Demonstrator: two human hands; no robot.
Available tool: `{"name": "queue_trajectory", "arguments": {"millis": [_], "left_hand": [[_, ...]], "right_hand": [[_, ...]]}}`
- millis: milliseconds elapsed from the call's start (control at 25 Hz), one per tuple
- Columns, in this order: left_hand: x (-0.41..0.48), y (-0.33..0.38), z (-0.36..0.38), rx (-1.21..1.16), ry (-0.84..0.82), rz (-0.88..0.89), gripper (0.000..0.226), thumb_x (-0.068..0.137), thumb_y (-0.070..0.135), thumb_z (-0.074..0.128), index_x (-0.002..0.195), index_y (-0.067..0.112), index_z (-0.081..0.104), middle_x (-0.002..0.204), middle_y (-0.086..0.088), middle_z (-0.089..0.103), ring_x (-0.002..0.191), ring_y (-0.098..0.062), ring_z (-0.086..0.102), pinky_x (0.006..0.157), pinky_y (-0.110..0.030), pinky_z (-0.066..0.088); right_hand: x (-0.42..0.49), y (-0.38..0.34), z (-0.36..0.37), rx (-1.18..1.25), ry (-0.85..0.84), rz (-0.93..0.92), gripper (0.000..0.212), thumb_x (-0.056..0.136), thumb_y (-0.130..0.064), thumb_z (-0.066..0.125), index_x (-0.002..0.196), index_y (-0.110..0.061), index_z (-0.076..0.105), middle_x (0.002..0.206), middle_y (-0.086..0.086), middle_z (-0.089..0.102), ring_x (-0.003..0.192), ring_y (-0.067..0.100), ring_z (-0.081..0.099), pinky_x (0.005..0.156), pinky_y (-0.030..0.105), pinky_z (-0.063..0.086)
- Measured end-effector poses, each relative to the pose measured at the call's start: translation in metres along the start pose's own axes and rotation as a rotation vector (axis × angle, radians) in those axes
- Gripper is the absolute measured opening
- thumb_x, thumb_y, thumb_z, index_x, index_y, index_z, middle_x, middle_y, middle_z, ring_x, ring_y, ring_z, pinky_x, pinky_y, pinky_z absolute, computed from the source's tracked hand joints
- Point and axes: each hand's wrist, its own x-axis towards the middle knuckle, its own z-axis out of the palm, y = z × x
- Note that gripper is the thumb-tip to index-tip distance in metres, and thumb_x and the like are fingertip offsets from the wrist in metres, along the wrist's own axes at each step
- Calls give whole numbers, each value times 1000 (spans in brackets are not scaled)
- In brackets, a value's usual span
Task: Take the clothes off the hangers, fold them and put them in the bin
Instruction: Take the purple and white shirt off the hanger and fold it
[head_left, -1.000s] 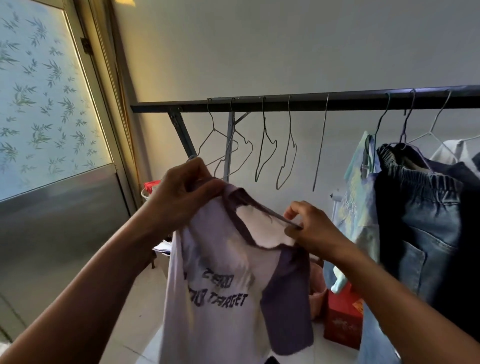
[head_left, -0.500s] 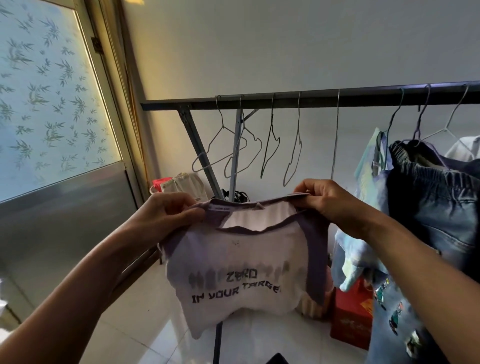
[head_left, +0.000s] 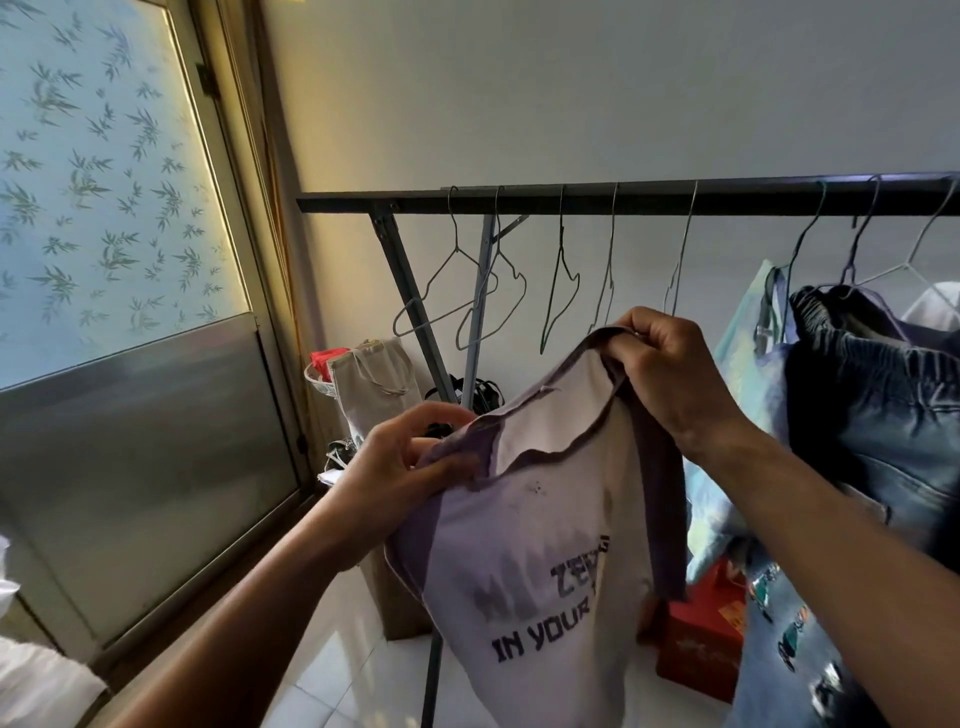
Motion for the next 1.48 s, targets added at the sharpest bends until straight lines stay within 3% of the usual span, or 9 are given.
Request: {"name": "queue_trajectory", "arguments": {"millis": [200,320,440,560,720,920,1160,1320,1480], "left_hand": [[1,-5,5,-116,-90,-25,22,77,26,76,86,7,69,80,-14,71,72,-22,65,64,-26,53],[1,-7,3,-92,-50,71,15,76,24,73,70,13,65,67,0,61,63,-8,55,57,-16,45],[6,-3,1,-24,148,183,41,80,29,74,76,-6,54,67,-5,54,61,-12,50,57,-20,43],[13,-1,-7,111,368,198,42,80,30,72,73,-5,50,67,-12,49,62,-18,44,59,-32,40],[16,-4,-25,661,278,100,23,82,26,74,75,19,53,67,5,56,66,-17,50,60,-32,40],[8,-1,-17,1198,386,103,15,94,35,59,105,44,63,107,14,56,98,-14,57,71,-31,45],[13,-10,-31,285,4,47,50,86,-11,43,56,23,64,59,7,57,60,-8,54,58,-20,42],[13,-1,-25,153,61,46,29,72,13,43,54,22,65,53,8,52,50,-3,47,49,-15,37],[7,19,-43,270,-63,32,26,72,44,62,70,18,66,69,1,61,64,-7,57,60,-15,46]], "right_hand": [[2,-17,-6,-197,-55,-90,29,83,-25,52,56,-17,48,47,-8,42,53,14,41,60,35,36],[-5,-25,-8,-451,-140,-150,22,87,-31,50,82,-26,71,77,-11,69,80,17,62,79,37,50],[-13,-28,-11,-881,-256,-211,28,88,-29,51,108,-36,69,116,-6,65,108,23,60,92,35,45],[-18,-20,-14,-1098,-403,-154,28,84,-19,56,110,-30,61,112,-2,52,102,24,56,82,32,39],[-16,-12,-14,-857,-327,-96,18,77,-11,58,87,-25,59,90,-4,56,83,22,54,70,27,37],[-18,-7,0,-876,-446,-137,17,75,-10,58,80,-27,58,85,-3,59,81,22,57,69,29,42],[-13,12,-6,-291,-488,-59,22,83,4,50,66,-5,61,59,1,54,57,9,47,58,24,40],[-21,22,-6,124,-492,22,25,85,-10,43,61,-9,49,58,3,43,57,13,40,52,21,33],[-22,21,-16,60,-580,5,24,81,-27,47,58,-19,47,58,-1,41,55,12,37,53,25,30]]}}
